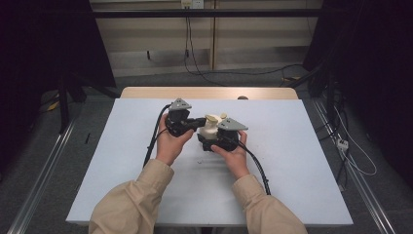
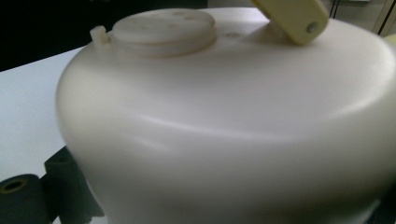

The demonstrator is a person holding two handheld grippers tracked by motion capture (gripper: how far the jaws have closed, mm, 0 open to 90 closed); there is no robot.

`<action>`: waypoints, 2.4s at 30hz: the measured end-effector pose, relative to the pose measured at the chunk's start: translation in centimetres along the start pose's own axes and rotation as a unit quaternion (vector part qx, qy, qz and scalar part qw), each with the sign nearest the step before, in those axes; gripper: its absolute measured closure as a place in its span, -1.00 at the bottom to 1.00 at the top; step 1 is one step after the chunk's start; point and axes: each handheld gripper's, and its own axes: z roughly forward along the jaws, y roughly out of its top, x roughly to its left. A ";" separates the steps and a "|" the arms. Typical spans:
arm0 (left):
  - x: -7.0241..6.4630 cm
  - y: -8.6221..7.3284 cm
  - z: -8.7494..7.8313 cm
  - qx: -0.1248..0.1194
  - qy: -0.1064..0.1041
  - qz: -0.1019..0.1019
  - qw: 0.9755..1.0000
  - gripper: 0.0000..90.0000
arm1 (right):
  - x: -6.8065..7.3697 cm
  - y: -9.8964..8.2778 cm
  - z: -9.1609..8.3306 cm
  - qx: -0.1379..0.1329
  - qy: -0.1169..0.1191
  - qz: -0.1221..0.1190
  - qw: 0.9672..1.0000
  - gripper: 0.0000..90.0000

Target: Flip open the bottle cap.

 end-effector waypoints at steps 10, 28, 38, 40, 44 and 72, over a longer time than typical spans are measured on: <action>-0.2 0.3 0.2 0.001 -0.001 0.005 1.000 1.00 | 0.0 0.0 0.0 0.000 0.000 0.000 1.000 -0.88; -0.2 1.0 0.5 0.005 -0.003 0.005 1.000 1.00 | 0.0 0.0 0.0 0.000 0.000 -0.001 1.000 -0.88; -0.2 1.1 0.8 0.006 -0.005 0.005 1.000 1.00 | 0.0 -0.1 0.0 -0.001 0.000 -0.001 1.000 -0.88; -0.2 1.1 0.9 0.004 -0.004 0.001 1.000 1.00 | 0.0 -0.1 0.0 -0.001 0.000 -0.001 1.000 -0.88; -0.2 1.1 0.9 0.003 -0.004 0.001 1.000 1.00 | 0.0 -0.1 0.0 -0.001 -0.001 0.000 1.000 -0.88; -0.6 2.0 1.3 0.005 0.000 0.011 1.000 1.00 | 0.0 0.0 0.1 0.000 0.000 0.000 1.000 -0.88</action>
